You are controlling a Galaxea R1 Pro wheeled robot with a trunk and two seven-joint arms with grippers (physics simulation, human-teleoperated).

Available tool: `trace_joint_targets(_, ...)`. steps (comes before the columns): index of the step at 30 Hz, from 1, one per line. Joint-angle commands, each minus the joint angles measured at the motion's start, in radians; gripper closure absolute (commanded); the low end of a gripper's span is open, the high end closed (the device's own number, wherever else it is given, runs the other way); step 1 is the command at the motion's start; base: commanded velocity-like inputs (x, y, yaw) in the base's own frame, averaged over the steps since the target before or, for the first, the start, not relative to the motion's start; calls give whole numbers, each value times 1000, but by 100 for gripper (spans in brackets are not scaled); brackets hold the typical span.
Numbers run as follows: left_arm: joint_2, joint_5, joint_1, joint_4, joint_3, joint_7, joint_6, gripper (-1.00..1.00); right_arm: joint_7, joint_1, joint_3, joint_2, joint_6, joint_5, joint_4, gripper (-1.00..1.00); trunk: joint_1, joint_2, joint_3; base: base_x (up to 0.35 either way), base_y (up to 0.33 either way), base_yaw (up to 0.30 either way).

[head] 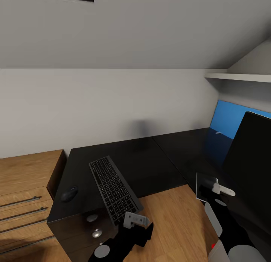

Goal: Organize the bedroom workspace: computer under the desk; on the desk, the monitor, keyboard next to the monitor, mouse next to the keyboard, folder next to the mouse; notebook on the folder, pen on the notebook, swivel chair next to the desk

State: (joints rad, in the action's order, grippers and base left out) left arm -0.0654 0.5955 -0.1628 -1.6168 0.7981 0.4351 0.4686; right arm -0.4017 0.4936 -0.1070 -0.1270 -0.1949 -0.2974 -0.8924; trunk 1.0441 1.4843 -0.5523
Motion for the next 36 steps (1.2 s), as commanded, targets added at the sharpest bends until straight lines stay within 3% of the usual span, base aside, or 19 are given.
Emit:
trace_joint_targets(1, 0, 10, -1, -2, 2, 10, 1, -100, -5, 0, 1, 0, -6, -9, -2, -100, 0, 1, -1, 0, 0, 0)
trace_joint_targets(5, 1, 9, -1, -2, 2, 12, 1, -100, -4, 0, 1, -4, -32, -56, -2, -100, 0, 1, -1, 0, 0, 0)
trace_joint_targets(9, 1, 9, -1, -2, 1, 13, 1, -100, -3, 0, 1, -5, -51, -77, -2, -100, 0, 1, -1, 0, 0, 0)
trace_joint_targets(17, 2, 10, -1, -2, 1, 13, -1, -100, -3, 0, 1, -5, -57, -84, -2, -100, 23, 43, -20, 0, 0, 0)
trace_joint_targets(36, 1, 9, -1, -2, -1, 13, -1, -100, -3, 0, 1, -5, -58, -86, -2, -100, 23, 43, -20, 0, 0, 0)
